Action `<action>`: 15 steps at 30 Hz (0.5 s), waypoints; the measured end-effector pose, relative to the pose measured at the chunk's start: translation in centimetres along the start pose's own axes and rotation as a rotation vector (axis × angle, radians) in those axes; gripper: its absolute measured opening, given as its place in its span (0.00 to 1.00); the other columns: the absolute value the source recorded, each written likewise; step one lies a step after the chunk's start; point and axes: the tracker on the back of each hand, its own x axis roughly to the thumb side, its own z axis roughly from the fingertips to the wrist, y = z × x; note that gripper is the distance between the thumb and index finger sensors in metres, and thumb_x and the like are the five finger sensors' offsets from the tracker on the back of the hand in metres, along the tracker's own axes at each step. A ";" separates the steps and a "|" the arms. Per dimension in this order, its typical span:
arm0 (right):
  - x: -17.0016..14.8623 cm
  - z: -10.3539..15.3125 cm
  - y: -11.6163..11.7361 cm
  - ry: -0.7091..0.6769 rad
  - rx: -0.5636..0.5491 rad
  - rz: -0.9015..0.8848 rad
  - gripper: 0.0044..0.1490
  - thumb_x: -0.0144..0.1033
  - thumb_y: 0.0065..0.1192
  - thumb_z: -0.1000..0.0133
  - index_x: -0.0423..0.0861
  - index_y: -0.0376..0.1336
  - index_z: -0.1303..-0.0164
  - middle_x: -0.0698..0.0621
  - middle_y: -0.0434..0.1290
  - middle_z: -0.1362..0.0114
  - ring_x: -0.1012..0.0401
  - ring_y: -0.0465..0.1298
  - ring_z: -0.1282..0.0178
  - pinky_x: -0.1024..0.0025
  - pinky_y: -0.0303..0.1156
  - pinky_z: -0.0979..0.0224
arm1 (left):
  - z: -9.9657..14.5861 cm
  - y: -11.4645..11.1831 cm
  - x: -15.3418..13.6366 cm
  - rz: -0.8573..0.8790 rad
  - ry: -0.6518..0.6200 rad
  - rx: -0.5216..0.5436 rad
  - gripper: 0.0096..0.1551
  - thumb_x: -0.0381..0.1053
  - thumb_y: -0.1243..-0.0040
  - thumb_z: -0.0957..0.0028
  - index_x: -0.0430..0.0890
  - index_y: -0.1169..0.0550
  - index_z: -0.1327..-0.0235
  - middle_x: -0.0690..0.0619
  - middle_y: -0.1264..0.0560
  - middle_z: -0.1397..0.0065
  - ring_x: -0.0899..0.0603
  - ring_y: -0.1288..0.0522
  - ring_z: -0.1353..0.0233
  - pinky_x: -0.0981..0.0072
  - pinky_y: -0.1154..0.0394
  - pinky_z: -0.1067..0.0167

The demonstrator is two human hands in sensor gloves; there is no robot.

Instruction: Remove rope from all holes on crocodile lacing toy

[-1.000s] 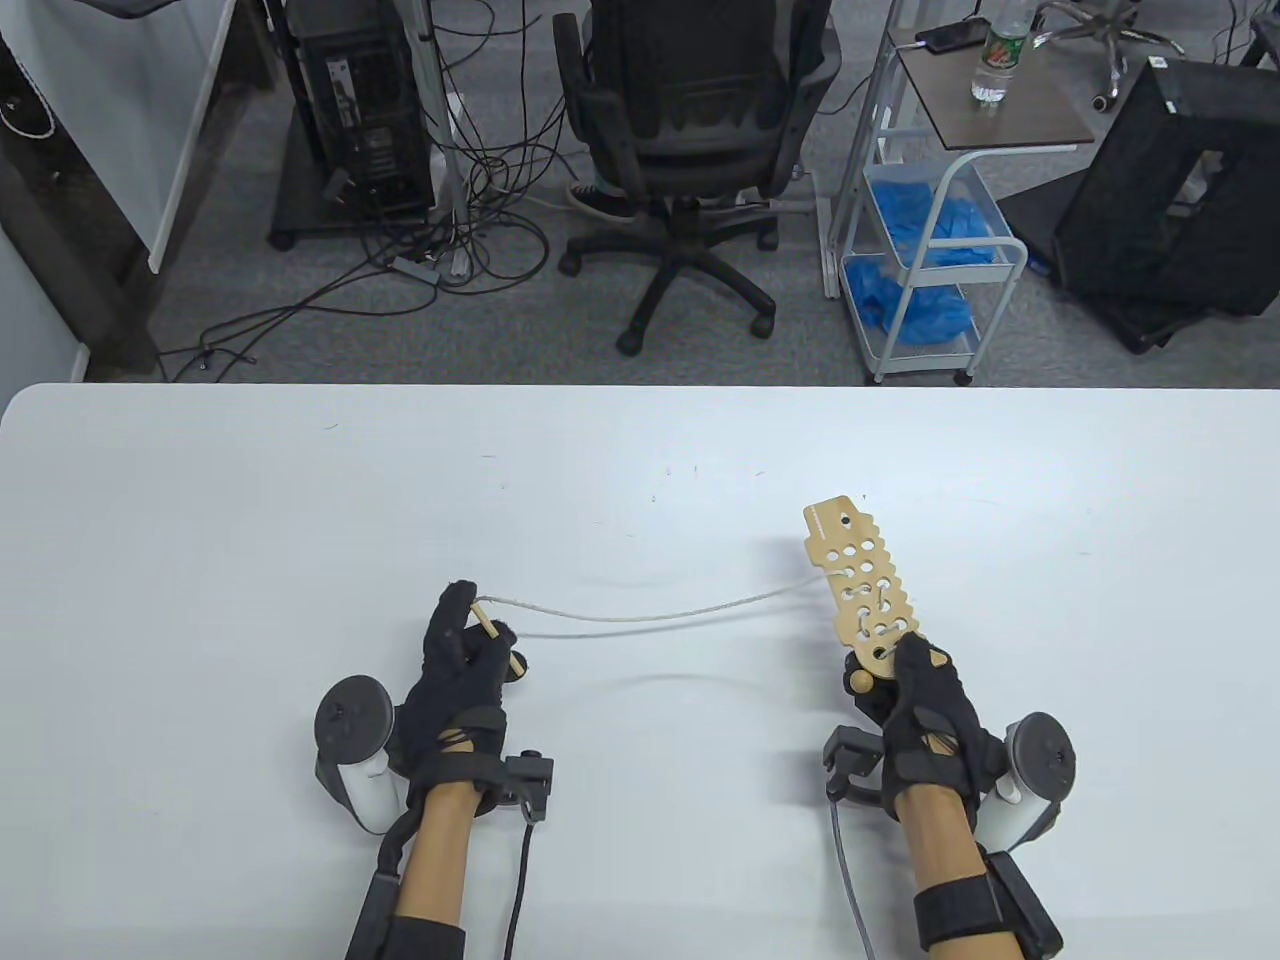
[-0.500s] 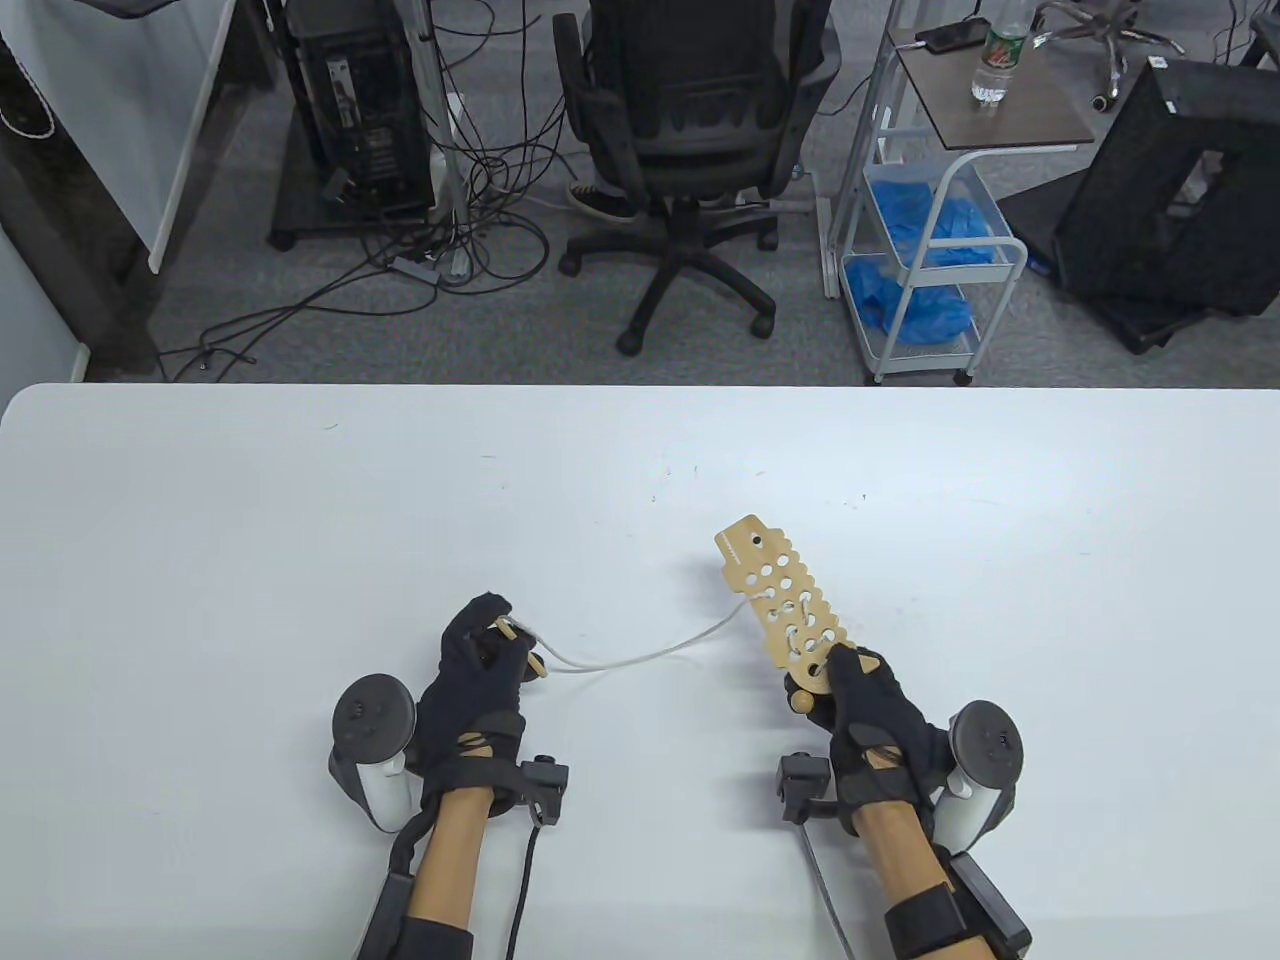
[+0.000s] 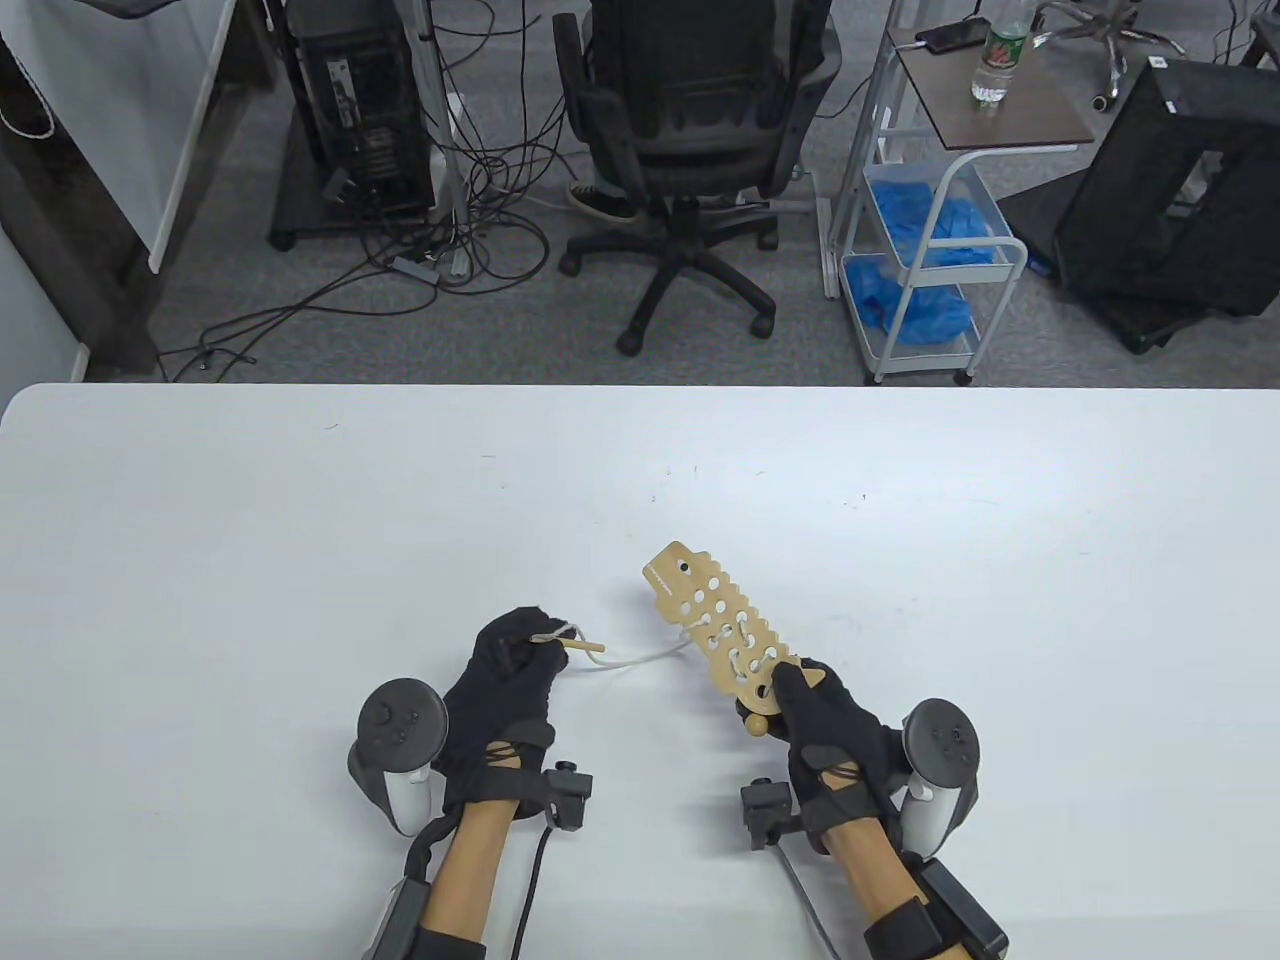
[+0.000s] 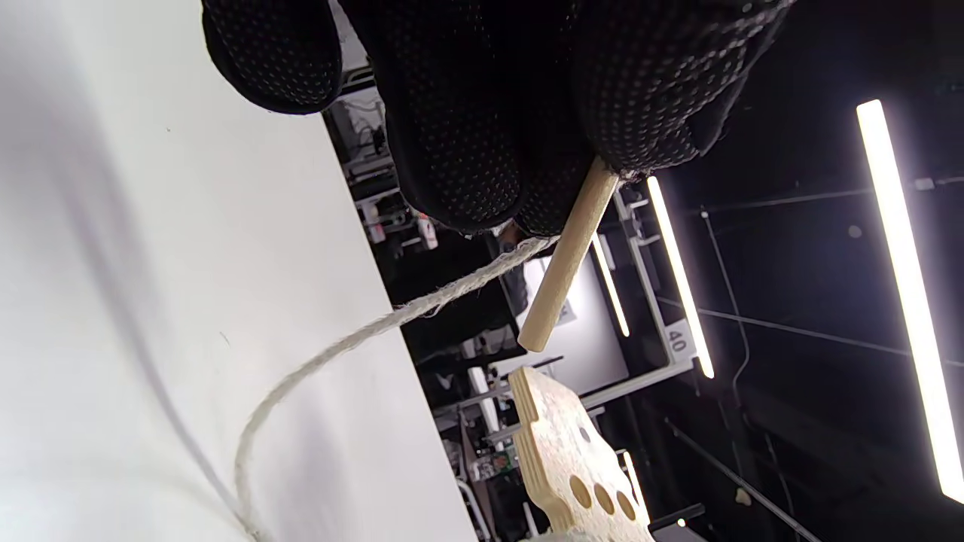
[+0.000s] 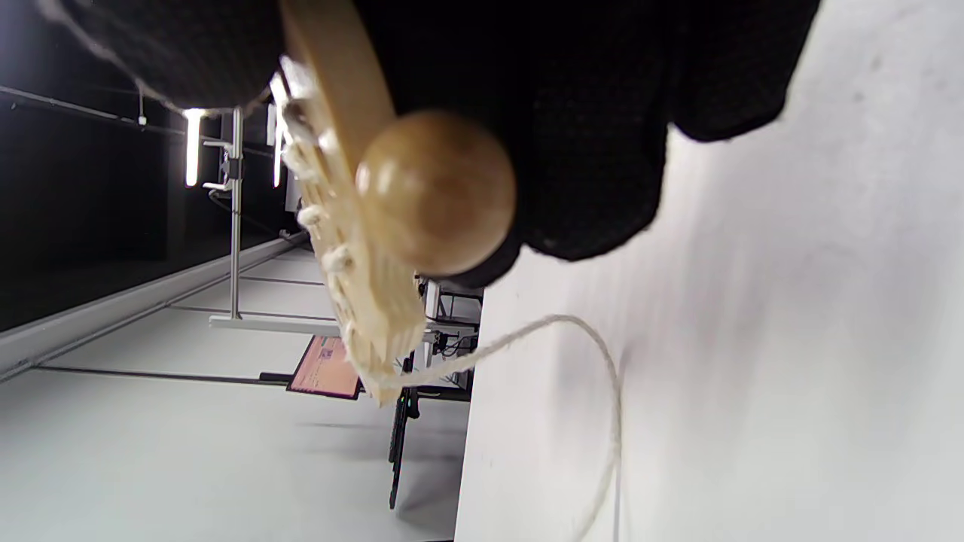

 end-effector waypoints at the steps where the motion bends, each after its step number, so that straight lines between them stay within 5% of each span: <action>1: 0.1 0.1 0.2 -0.010 0.009 0.010 0.30 0.46 0.66 0.53 0.39 0.69 0.49 0.40 0.84 0.55 0.44 0.83 0.54 0.38 0.71 0.41 | 0.1 -0.1 0.2 -0.002 -0.009 -0.004 0.25 0.54 0.31 0.50 0.67 0.25 0.40 0.62 0.15 0.38 0.53 0.16 0.42 0.41 0.28 0.31; 15: 0.8 0.4 1.4 -0.090 0.084 0.089 0.30 0.46 0.67 0.54 0.39 0.70 0.49 0.40 0.85 0.55 0.44 0.83 0.54 0.38 0.71 0.41 | 0.3 -1.1 1.3 -0.078 -0.096 -0.052 0.23 0.55 0.28 0.53 0.64 0.20 0.44 0.59 0.15 0.41 0.51 0.17 0.43 0.39 0.29 0.31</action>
